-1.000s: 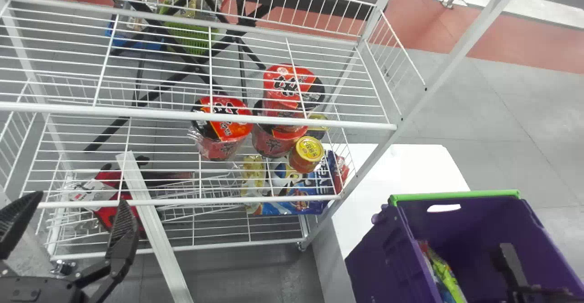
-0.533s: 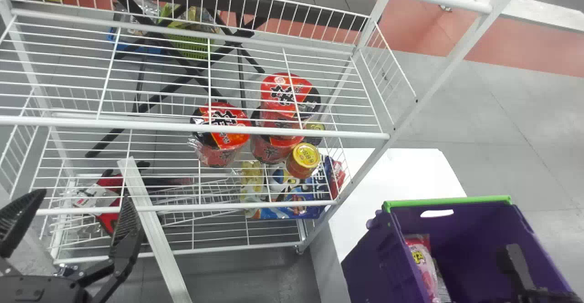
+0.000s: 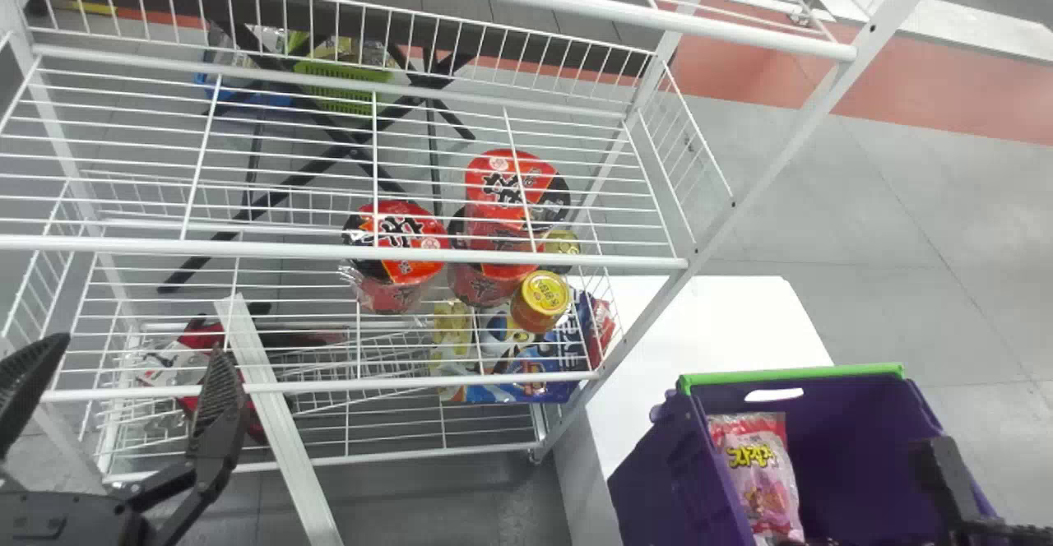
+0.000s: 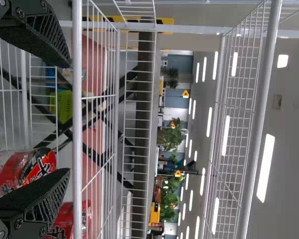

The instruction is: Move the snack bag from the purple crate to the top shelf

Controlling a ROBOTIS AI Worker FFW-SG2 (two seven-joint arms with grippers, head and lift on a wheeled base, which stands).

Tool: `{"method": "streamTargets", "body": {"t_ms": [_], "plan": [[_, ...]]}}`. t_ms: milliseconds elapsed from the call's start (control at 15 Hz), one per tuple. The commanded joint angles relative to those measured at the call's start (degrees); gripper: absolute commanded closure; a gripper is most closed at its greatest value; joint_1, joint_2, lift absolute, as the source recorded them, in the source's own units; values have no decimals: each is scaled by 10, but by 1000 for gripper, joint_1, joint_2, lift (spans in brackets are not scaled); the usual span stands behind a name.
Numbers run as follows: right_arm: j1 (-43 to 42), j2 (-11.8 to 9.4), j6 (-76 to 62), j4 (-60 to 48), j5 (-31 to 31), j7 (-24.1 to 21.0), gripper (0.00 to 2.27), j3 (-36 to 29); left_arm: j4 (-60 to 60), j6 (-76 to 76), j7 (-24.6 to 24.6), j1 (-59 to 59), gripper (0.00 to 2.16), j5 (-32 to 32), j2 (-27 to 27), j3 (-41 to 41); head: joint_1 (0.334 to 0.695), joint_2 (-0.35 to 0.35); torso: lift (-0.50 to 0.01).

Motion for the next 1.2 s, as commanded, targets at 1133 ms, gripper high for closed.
{"method": "streamTargets", "body": {"t_ms": [1133], "plan": [[19, 29, 67, -123, 10, 46, 1663, -46, 6, 0, 0, -8, 63, 8, -4, 7, 695, -350, -301]]}}
